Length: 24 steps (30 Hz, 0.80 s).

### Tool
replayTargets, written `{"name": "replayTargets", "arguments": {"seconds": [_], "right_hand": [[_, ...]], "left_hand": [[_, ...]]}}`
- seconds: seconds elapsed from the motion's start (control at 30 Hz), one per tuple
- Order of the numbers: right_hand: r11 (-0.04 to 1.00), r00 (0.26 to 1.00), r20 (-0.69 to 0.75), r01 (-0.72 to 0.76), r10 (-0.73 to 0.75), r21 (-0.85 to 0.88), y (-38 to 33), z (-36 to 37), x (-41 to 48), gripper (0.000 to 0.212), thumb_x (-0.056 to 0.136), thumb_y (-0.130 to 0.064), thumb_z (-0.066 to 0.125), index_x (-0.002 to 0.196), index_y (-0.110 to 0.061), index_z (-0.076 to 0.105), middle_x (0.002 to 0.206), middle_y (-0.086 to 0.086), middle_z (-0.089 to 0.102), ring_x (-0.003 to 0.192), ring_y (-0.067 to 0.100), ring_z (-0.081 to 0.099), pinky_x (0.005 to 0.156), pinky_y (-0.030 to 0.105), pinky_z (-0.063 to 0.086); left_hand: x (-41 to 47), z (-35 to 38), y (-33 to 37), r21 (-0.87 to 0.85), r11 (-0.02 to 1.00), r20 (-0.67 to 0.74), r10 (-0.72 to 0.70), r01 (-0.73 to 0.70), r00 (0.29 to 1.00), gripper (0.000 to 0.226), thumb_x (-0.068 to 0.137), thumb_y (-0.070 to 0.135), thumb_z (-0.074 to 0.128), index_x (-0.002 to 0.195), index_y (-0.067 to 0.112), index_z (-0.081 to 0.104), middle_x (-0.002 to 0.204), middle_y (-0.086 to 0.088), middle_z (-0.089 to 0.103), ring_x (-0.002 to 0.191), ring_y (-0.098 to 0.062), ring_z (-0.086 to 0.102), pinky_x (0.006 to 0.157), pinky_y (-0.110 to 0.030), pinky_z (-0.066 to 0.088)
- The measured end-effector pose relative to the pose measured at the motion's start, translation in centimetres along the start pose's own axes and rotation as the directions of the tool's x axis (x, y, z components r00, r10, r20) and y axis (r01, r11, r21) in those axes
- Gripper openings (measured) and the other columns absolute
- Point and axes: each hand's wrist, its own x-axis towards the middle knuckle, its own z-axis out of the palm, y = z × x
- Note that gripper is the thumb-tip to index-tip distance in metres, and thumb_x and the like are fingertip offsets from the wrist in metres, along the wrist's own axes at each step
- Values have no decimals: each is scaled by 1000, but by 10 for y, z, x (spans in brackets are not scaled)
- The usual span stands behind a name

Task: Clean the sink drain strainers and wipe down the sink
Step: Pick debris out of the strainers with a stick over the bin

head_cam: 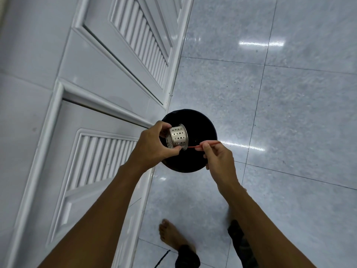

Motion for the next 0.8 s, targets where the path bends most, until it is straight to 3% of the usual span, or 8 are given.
{"name": "replayTargets", "arguments": {"seconds": [0.1, 0.23, 0.37, 0.5, 0.57, 0.63, 0.8], "right_hand": [[998, 993, -102, 61, -61, -5, 0, 2, -1, 14, 102, -31, 58, 99, -32, 72, 91, -12, 76, 89, 9, 68, 76, 31, 56], [998, 999, -2, 42, -42, 46, 7, 9, -4, 15, 102, -31, 58, 104, -28, 73, 94, -11, 77, 84, 3, 68, 70, 25, 55], [999, 988, -148, 34, -35, -9, 17, 7, -4, 14, 102, -29, 59, 102, -33, 72, 96, -17, 76, 97, 1, 69, 86, 22, 58], [993, 993, -37, 111, -112, -31, 22, 14, -11, 15, 101, -26, 60, 105, -27, 75, 99, -15, 75, 99, 0, 69, 81, 9, 52], [991, 987, -111, 107, -116, -80, 24, 15, -11, 14, 101, -23, 60, 103, -28, 74, 95, -19, 73, 99, -2, 68, 78, 2, 48], [995, 979, -185, 76, -87, -67, 24, 15, -9, 15, 101, -24, 60, 102, -32, 72, 94, -24, 71, 98, -5, 66, 77, 1, 48], [973, 980, -107, 148, -168, -175, 21, 19, -13, 17, 101, -24, 60, 109, -24, 75, 99, -16, 73, 95, -3, 67, 79, 2, 49]], "left_hand": [[-1, 0, -2, 5, 1000, 35, -24, 24, 999, 66, 66, 43, 90, 122, 26, 60, 109, 11, 69, 97, 2, 65, 76, 0, 46], [-1, 4, -1, 9, 997, 54, -72, 71, 996, 66, 68, 47, 89, 125, 25, 62, 107, 13, 68, 91, 6, 64, 71, 2, 45], [-1, 9, -3, 45, 992, 55, -120, 118, 991, 64, 69, 51, 88, 121, 24, 64, 105, 12, 67, 88, 2, 65, 68, -5, 50], [-1, 14, -8, 80, 985, 40, -154, 150, 987, 67, 68, 52, 87, 122, 21, 63, 109, 4, 71, 92, -8, 68, 75, -17, 56], [-2, 16, -9, 87, 984, 39, -159, 155, 986, 66, 67, 51, 88, 120, 21, 63, 108, 4, 71, 91, -8, 68, 72, -15, 55], [-2, 17, -11, 76, 981, 24, -180, 178, 983, 66, 66, 52, 87, 118, 22, 62, 106, 5, 70, 89, -6, 66, 69, -12, 52], [-7, 14, -9, 33, 973, 28, -228, 227, 973, 69, 63, 59, 84, 117, 24, 60, 107, 6, 69, 90, -6, 67, 66, -10, 49]]}}
